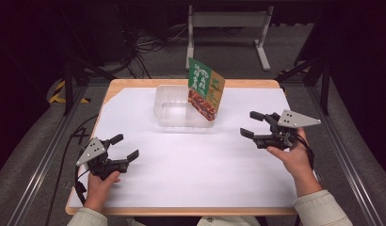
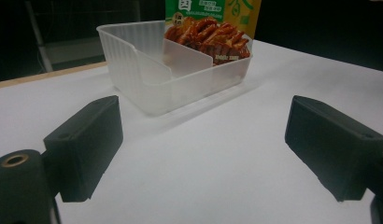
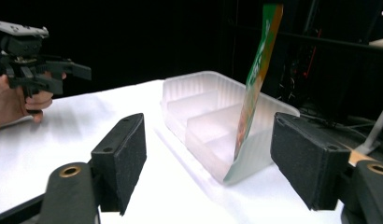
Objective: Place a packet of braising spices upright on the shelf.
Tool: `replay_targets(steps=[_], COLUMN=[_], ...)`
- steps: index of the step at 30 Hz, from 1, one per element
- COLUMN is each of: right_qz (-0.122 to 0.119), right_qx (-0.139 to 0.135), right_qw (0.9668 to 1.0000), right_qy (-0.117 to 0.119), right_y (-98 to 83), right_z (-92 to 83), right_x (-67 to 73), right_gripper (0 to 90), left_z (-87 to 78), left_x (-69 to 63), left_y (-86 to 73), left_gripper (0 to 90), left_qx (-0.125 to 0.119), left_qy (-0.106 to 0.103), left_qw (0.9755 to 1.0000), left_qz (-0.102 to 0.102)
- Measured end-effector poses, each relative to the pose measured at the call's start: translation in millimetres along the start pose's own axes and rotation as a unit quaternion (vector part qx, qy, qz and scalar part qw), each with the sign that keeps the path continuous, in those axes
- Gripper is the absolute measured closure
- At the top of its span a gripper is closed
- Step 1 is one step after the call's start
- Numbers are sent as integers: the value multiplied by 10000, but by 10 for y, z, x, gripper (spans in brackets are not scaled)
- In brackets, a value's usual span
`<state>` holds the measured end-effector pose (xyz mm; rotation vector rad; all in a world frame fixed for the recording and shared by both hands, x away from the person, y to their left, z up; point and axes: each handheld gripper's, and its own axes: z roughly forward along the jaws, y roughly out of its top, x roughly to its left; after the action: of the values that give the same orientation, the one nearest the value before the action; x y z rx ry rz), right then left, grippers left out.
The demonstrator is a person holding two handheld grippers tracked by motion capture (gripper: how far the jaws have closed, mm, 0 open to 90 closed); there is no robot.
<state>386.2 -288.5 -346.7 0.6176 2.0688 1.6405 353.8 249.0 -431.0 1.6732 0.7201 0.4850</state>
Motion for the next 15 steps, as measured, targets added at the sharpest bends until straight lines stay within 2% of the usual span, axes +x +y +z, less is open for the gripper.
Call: replay_targets(steps=[4,8,15], right_qz=[98,173,346], right_qx=[26,67,84], right_qw=[9999,9997,9989], right_qy=[-30,-128,-314], right_y=[-144,-293,-521], right_z=[-10,-30,-80], right_x=[16,35,89], right_gripper=[265,264,253], left_z=[-7,-23,-10], left_x=[2,2,4], left_y=[-3,0,-1], left_gripper=[120,124,123], left_qx=[-40,-148,-117], left_qy=[-29,-204,-271], left_qw=[10000,9997,9996], left_qz=[-25,3,30])
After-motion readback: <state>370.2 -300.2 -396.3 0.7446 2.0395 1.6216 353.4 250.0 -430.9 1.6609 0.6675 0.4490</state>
